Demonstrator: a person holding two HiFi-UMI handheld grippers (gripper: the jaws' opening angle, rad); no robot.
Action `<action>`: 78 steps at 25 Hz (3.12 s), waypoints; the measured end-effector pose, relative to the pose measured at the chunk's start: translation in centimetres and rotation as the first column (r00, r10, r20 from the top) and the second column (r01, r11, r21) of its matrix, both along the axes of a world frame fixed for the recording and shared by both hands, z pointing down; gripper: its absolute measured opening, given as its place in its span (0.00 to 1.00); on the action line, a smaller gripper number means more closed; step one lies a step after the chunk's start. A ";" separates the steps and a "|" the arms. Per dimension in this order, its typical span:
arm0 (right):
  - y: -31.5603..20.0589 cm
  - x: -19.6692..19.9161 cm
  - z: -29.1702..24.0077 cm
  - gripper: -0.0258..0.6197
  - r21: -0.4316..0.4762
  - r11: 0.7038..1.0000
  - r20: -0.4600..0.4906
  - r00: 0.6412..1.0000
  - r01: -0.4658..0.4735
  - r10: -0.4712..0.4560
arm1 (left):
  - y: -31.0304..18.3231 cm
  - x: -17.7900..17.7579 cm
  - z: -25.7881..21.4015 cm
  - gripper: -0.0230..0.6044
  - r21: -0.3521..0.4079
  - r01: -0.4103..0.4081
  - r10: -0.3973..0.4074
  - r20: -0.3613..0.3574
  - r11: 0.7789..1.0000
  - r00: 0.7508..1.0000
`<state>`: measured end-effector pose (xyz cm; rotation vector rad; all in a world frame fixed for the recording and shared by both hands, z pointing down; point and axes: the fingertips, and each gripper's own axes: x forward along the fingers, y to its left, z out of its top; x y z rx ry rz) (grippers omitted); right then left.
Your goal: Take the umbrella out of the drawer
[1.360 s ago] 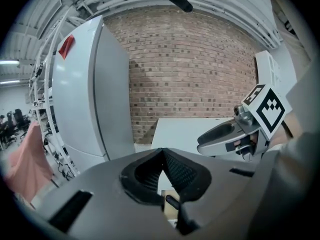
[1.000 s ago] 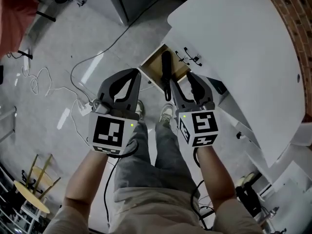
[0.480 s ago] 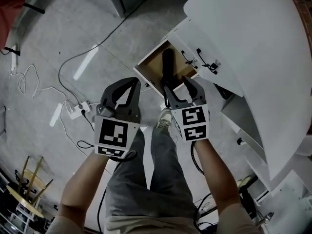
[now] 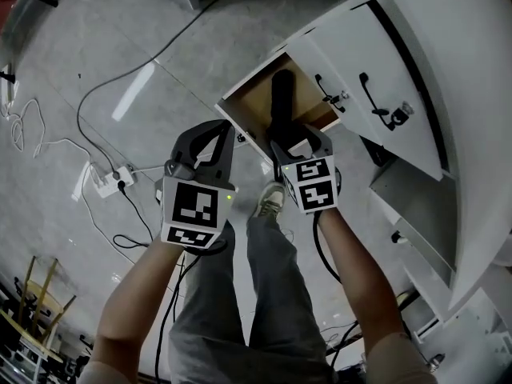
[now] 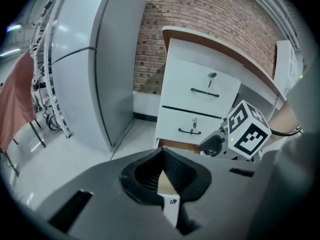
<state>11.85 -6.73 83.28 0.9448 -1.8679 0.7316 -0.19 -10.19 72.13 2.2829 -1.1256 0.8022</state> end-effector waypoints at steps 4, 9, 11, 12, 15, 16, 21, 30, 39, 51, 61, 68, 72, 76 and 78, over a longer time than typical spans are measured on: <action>0.6 0.9 5.9 0.46 -0.047 0.999 -0.030 0.999 -0.018 0.017 | 0.6 0.4 4.6 0.05 -0.026 -0.003 0.003 0.001 1.000 1.000; 1.6 1.8 12.4 0.47 -0.097 0.995 -0.072 0.997 -0.016 0.009 | 1.7 0.4 9.2 0.05 -0.060 0.029 -0.030 -0.006 0.998 1.000; 1.8 2.0 14.6 0.47 -0.133 0.989 -0.062 0.997 -0.057 0.049 | 1.8 0.6 11.0 0.05 -0.059 0.020 -0.020 0.000 0.998 1.000; 1.7 2.0 15.6 0.47 -0.153 0.984 -0.049 0.996 -0.086 0.080 | 1.8 0.7 11.9 0.05 -0.058 0.016 -0.016 0.005 0.998 1.000; 1.1 2.3 18.6 0.48 -0.186 0.971 -0.041 0.989 -0.147 0.142 | 2.1 1.0 14.4 0.05 -0.071 0.016 -0.015 0.006 0.997 1.000; 0.9 2.6 19.6 0.49 -0.201 0.964 -0.037 0.985 -0.172 0.168 | 2.3 1.2 15.1 0.05 -0.082 0.016 -0.016 -0.001 0.997 1.000; 0.3 4.8 23.3 0.51 -0.239 0.938 -0.065 0.968 -0.251 0.243 | 3.4 2.2 16.9 0.05 -0.109 0.003 -0.006 -0.030 0.994 1.000; 0.3 5.5 27.3 0.55 -0.303 0.901 -0.068 0.950 -0.312 0.306 | 3.6 1.4 21.8 0.05 -0.152 0.030 -0.026 0.032 0.988 0.999; 1.4 4.2 28.9 0.50 -0.364 0.899 -0.106 0.969 -0.245 0.221 | 3.9 1.3 21.8 0.05 -0.149 0.020 -0.015 0.030 0.989 0.999; 2.5 1.1 16.5 0.47 -0.334 0.916 0.017 0.970 -0.223 0.243 | 4.0 -2.3 14.3 0.05 -0.149 0.057 -0.049 0.057 0.987 0.997; -0.6 -4.5 -3.3 0.46 -0.193 0.980 0.127 0.989 -0.051 0.077 | 4.0 -5.1 -0.9 0.05 -0.102 0.097 -0.092 0.053 0.990 0.994; -1.8 -7.2 -18.2 0.46 -0.091 0.996 0.191 0.981 0.003 0.015 | 2.5 -7.9 -13.4 0.05 -0.052 0.165 -0.163 0.035 0.985 0.986; -2.5 -7.7 -26.3 0.46 -0.048 0.999 0.241 0.970 -0.015 0.026 | 1.2 -8.6 -20.8 0.05 0.015 0.151 -0.151 0.033 0.988 0.988; -3.2 -8.3 -34.7 0.46 0.038 0.999 0.275 0.961 -0.015 0.004 | 0.4 -8.6 -27.6 0.05 0.093 0.100 -0.104 0.038 0.991 0.994; -3.6 -8.6 -39.1 0.46 0.086 0.996 0.298 0.955 -0.026 0.000 | 0.0 -8.3 -31.2 0.05 0.133 0.085 -0.090 0.031 0.987 0.995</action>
